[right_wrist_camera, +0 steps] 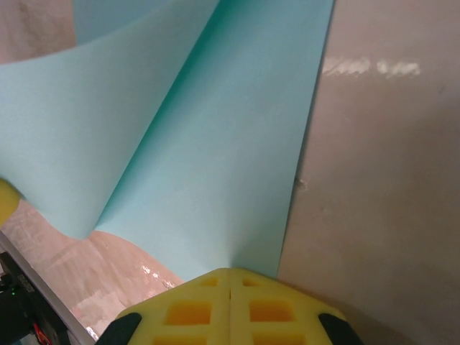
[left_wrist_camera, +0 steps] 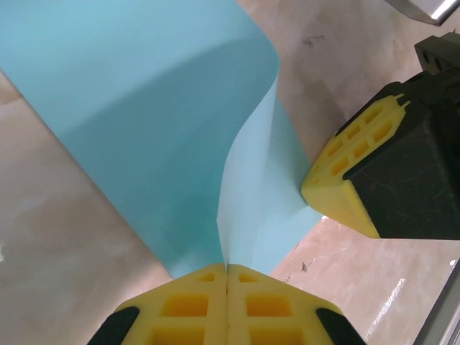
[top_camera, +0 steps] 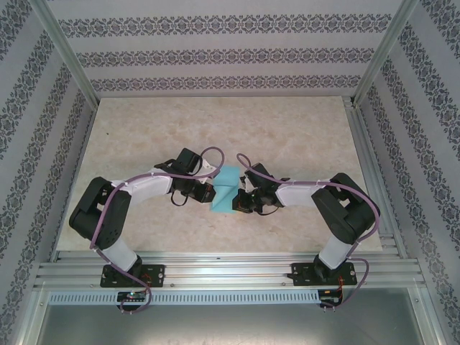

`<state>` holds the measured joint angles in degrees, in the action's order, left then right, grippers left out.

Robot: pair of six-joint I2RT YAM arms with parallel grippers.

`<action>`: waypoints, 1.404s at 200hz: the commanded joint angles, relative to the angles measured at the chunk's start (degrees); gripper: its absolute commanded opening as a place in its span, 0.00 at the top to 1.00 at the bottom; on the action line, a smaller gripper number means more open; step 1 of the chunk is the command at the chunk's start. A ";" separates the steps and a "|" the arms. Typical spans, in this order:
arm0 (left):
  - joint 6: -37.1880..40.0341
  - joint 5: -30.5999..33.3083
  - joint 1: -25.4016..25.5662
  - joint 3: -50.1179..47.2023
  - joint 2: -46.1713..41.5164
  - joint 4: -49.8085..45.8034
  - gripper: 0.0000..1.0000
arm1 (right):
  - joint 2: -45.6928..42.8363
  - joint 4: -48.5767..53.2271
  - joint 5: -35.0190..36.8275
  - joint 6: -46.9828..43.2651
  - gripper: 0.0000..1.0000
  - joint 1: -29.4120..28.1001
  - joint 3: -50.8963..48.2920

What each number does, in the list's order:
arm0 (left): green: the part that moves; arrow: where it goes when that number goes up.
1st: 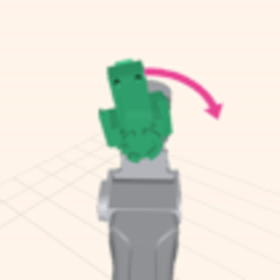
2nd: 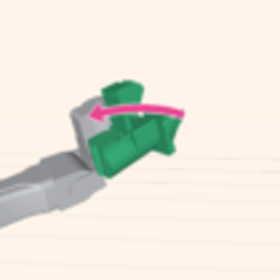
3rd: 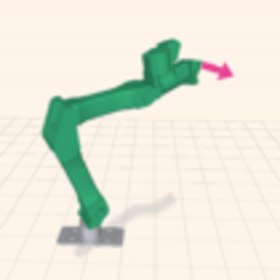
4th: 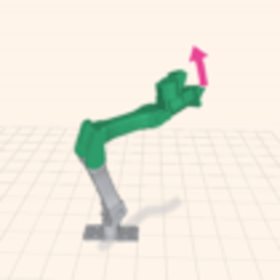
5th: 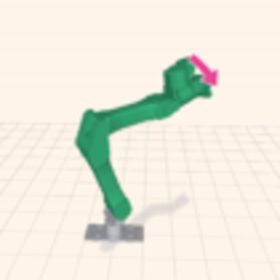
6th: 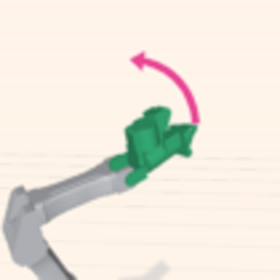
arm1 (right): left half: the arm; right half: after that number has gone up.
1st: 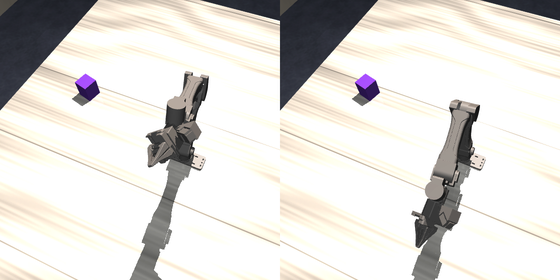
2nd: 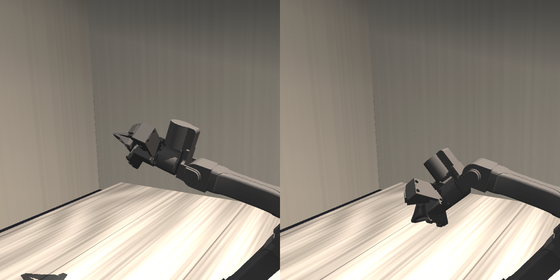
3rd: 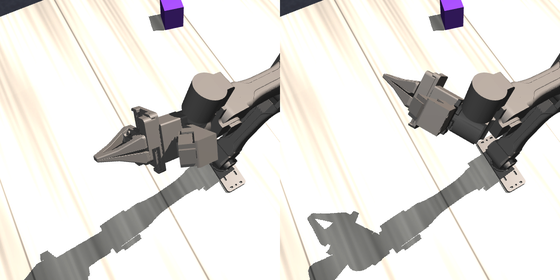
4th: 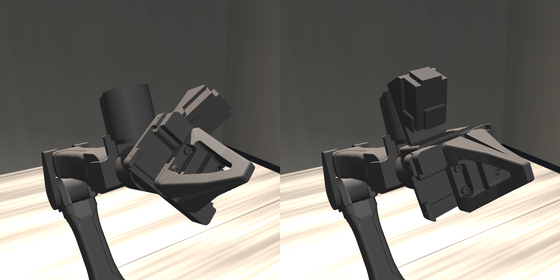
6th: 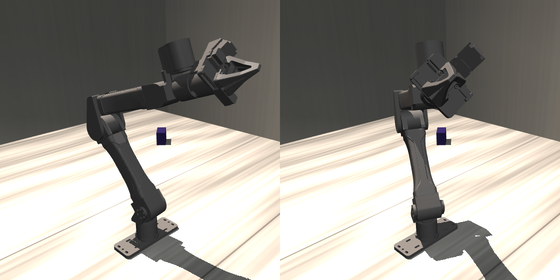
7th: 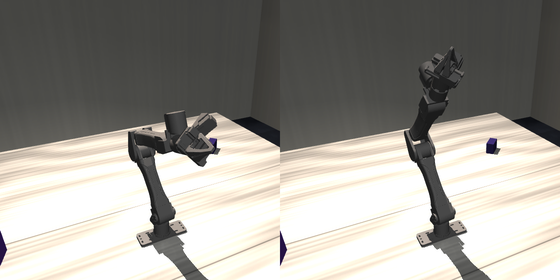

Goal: Fold a paper plane with a square sheet of paper (fold left side to right side)
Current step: Fold the triangle a second time at the center of the table.

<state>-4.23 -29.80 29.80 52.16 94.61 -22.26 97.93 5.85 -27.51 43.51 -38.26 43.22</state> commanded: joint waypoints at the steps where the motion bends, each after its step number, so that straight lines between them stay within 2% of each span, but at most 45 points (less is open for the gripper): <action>1: -1.22 -1.93 -1.14 0.53 1.15 -1.12 0.96 | 1.80 2.91 2.72 -1.53 0.98 -0.90 0.80; 92: -1.40 -0.55 -1.52 1.91 4.77 -0.59 0.97 | 3.14 6.87 4.30 -3.16 0.98 -1.59 2.91; 281: -0.08 3.07 -2.27 4.37 6.88 -2.96 0.98 | 4.64 9.80 5.82 -4.13 0.98 -2.44 4.02</action>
<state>-5.04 -27.75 28.49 55.48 101.21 -24.05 99.81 12.08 -25.34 40.56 -39.66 47.81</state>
